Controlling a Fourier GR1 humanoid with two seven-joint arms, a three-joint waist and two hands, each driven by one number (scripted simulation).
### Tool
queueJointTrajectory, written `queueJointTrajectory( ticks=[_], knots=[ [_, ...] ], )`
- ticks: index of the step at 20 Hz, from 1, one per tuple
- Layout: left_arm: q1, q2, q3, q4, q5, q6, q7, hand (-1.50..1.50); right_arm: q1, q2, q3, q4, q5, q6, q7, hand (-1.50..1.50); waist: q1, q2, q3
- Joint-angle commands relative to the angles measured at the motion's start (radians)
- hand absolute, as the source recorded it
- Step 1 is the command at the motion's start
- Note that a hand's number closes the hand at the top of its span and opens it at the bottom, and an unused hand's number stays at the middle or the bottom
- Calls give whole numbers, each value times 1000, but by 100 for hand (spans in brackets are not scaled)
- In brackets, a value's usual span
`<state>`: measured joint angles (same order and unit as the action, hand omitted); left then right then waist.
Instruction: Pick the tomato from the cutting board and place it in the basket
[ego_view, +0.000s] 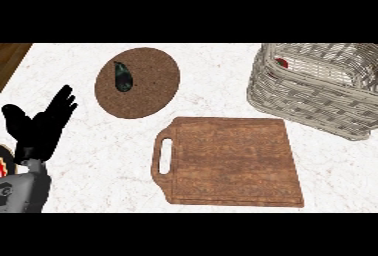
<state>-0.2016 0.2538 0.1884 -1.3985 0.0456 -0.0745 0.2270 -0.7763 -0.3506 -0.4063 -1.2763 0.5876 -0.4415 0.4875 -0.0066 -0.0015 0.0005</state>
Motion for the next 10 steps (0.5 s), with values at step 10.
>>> queueJointTrajectory(
  ticks=[10],
  knots=[
    [26, 20, 26, -7, 9, -11, -6, 0, 416, -233, -343, -255, -504, 449, -38, -150, -26, -6, 0]
  ],
)
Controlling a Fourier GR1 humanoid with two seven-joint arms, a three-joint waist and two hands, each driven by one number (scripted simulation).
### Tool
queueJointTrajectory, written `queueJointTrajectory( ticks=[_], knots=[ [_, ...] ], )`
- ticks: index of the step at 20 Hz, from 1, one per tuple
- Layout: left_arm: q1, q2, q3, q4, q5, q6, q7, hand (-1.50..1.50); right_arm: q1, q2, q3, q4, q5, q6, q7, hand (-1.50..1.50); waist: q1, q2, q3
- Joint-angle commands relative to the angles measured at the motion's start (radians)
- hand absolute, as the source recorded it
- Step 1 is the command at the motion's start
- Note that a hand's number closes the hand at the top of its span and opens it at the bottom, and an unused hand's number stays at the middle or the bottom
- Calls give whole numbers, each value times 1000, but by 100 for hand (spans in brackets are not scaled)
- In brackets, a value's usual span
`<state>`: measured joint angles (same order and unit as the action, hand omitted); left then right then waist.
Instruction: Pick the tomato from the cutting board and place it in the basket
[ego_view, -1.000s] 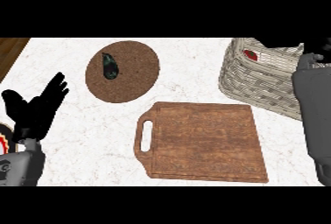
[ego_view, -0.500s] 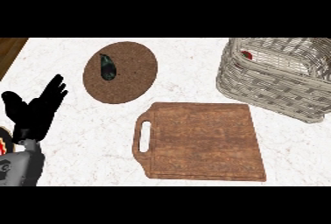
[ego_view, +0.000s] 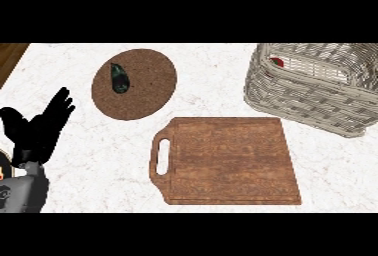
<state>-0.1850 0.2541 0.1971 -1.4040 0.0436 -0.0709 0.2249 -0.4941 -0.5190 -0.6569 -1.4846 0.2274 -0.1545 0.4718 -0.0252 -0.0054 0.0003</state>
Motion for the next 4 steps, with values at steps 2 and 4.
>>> queueJointTrajectory(
  ticks=[2, 4],
  knots=[
    [36, -39, -41, -34, -29, 18, -4, 0, 168, -99, -154, 17, -211, 222, -80, -150, 7, 1, 1],
    [-39, 13, 1, -1, 16, -21, 43, 0, 203, -167, -203, 4, -274, 315, -57, -150, 2, 2, 0]
  ],
)
